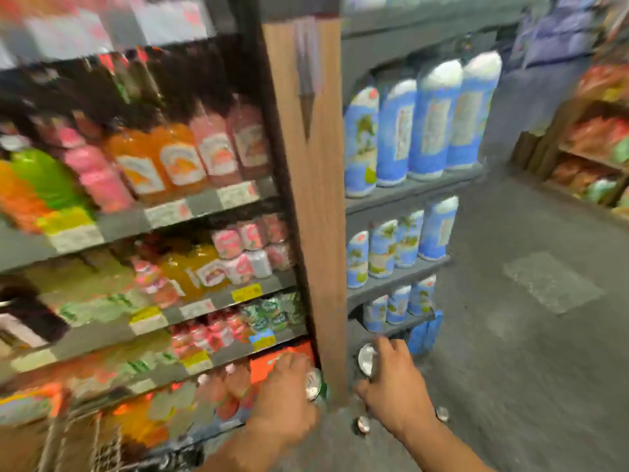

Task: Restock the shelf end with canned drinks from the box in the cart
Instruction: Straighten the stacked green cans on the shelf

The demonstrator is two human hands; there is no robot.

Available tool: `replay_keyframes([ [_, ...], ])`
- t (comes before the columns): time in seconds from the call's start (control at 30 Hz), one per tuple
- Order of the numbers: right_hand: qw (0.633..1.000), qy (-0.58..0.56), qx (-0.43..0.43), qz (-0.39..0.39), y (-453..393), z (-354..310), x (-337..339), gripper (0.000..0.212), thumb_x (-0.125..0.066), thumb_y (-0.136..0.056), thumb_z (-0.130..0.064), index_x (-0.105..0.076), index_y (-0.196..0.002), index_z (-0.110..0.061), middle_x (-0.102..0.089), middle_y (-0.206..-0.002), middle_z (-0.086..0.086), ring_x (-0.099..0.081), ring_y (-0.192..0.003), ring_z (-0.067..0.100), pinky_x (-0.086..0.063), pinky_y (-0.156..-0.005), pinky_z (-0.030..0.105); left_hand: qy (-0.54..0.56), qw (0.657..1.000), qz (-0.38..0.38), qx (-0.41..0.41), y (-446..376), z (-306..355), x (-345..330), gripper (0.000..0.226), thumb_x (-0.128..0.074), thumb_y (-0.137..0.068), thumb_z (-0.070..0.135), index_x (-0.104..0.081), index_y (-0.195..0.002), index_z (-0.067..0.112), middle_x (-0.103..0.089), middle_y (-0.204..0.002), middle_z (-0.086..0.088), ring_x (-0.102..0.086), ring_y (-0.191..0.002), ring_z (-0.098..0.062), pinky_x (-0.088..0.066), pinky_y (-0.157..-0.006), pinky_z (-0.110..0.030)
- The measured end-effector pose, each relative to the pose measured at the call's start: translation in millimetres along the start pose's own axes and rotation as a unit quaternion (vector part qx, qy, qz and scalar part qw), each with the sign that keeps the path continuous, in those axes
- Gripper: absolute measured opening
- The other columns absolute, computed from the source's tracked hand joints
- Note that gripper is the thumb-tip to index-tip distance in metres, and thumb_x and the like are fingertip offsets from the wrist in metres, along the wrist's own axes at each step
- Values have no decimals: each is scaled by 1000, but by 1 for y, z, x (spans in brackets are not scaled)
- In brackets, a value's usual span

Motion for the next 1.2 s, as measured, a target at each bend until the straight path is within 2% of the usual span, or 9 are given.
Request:
replay_keyframes([
  [0.2,986,-19,159,36,-3,-186,94,66,-59,-66,-47,-46,-126,-22,-47,-112,3,-54,-106,30,-45,-84,36,13,987,151,54,57,-15,196,65,-71,-75,35,-49,-135,23,-47,-133,-3,-54,-120,-25,-45,-92,-31],
  [0.3,975,-48,208,70,-3,-254,133,81,-50,-63,-56,-39,-135,-22,-49,-117,4,-53,-110,28,-46,-88,38,39,972,221,61,76,-23,283,55,-74,-63,37,-57,-115,25,-55,-113,2,-60,-105,-23,-51,-79,-33],
  [0.43,962,-90,235,104,-14,-323,181,58,-59,-60,-56,-40,-110,-32,-49,-103,-8,-57,-93,17,-52,-76,34,105,945,305,58,94,-28,382,60,-76,-49,41,-46,-99,31,-55,-87,15,-58,-75,-10,-41,-55,-27],
  [0.53,952,-77,262,139,-25,-370,214,53,-59,-62,-59,-39,-106,-36,-45,-98,-13,-54,-86,10,-50,-70,28,116,922,368,29,103,-23,448,58,-75,-47,44,-50,-97,30,-58,-89,14,-59,-77,-10,-52,-64,-31],
  [0.7,934,-50,284,209,-49,-438,270,53,-63,-69,-53,-43,-114,-34,-38,-102,-11,-48,-80,10,-31,-57,20,128,897,421,-40,103,-5,545,60,-75,-51,44,-53,-105,30,-59,-95,12,-61,-82,-12,-51,-67,-28],
  [0.87,921,-63,272,272,-83,-486,319,61,-67,-74,-48,-45,-126,-25,-34,-101,-10,-42,-79,12,-38,-69,26,89,895,428,-84,76,16,621,52,-78,-53,43,-60,-95,20,-60,-94,4,-59,-75,-13,-51,-63,-31],
  [0.93,920,-79,258,283,-101,-503,337,58,-69,-74,-43,-47,-124,-24,-43,-104,-6,-46,-81,15,-41,-69,28,82,897,424,-96,58,22,642,47,-80,-56,39,-62,-95,18,-64,-90,3,-62,-74,-13,-57,-68,-38],
  [1.1,924,-48,258,278,-150,-539,351,47,-68,-79,-32,-50,-118,-13,-54,-115,7,-55,-101,28,-49,-83,38,64,893,438,-80,6,20,676,73,-82,-68,35,-57,-133,17,-64,-124,-2,-59,-95,-17,-45,-78,-26],
  [1.2,916,18,260,304,-178,-549,349,35,-65,-83,-33,-52,-108,-12,-57,-107,8,-51,-101,29,-46,-85,38,47,893,445,-56,-24,13,684,55,-82,-68,36,-61,-116,21,-65,-110,0,-55,-90,-18,-41,-72,-26],
])
Point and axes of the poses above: each hand's wrist, its own y-axis away from the middle knuckle, its own x-axis out of the back of the hand, z = x × y, the point moved 8 cm from there along -y, towards the middle knuckle
